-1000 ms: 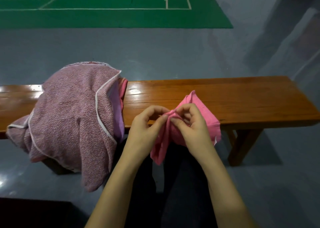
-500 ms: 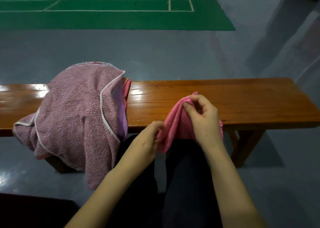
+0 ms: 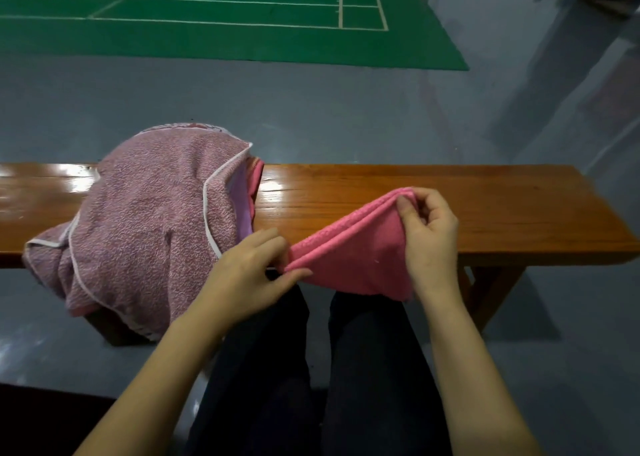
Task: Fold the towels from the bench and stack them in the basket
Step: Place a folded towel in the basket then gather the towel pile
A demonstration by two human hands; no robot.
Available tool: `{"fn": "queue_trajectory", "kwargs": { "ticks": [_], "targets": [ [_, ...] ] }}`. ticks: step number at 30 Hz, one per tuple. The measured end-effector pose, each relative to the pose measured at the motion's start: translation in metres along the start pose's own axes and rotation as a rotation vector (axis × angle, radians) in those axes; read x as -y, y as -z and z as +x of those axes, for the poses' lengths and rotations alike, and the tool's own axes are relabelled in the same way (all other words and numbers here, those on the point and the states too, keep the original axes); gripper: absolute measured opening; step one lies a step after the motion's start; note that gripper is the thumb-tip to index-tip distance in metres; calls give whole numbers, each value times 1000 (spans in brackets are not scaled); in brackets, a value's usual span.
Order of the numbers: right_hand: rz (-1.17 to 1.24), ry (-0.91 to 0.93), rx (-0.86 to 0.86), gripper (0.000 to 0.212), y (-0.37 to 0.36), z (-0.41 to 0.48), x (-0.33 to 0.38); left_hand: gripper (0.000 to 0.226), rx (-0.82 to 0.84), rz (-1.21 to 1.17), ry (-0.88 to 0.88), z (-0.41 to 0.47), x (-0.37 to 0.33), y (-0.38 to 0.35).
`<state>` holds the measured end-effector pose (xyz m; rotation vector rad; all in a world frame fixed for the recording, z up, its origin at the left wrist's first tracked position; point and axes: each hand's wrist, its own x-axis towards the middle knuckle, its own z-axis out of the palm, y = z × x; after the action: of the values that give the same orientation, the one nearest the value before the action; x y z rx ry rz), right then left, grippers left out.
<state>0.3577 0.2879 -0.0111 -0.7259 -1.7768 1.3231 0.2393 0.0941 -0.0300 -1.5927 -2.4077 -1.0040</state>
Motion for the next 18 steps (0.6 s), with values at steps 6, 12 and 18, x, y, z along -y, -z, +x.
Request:
{"fn": "queue_trajectory", "kwargs": {
  "ticks": [6, 12, 18],
  "targets": [
    [13, -8, -46, 7, 5, 2, 5, 28, -96, -97, 8, 32, -1, 35],
    [31, 161, -106, 3, 9, 17, 38, 14, -129, 84, -69, 61, -22, 79],
    [18, 300, -111, 9, 8, 24, 68, 18, -90, 156, 61, 80, -40, 100]
  ]
}}
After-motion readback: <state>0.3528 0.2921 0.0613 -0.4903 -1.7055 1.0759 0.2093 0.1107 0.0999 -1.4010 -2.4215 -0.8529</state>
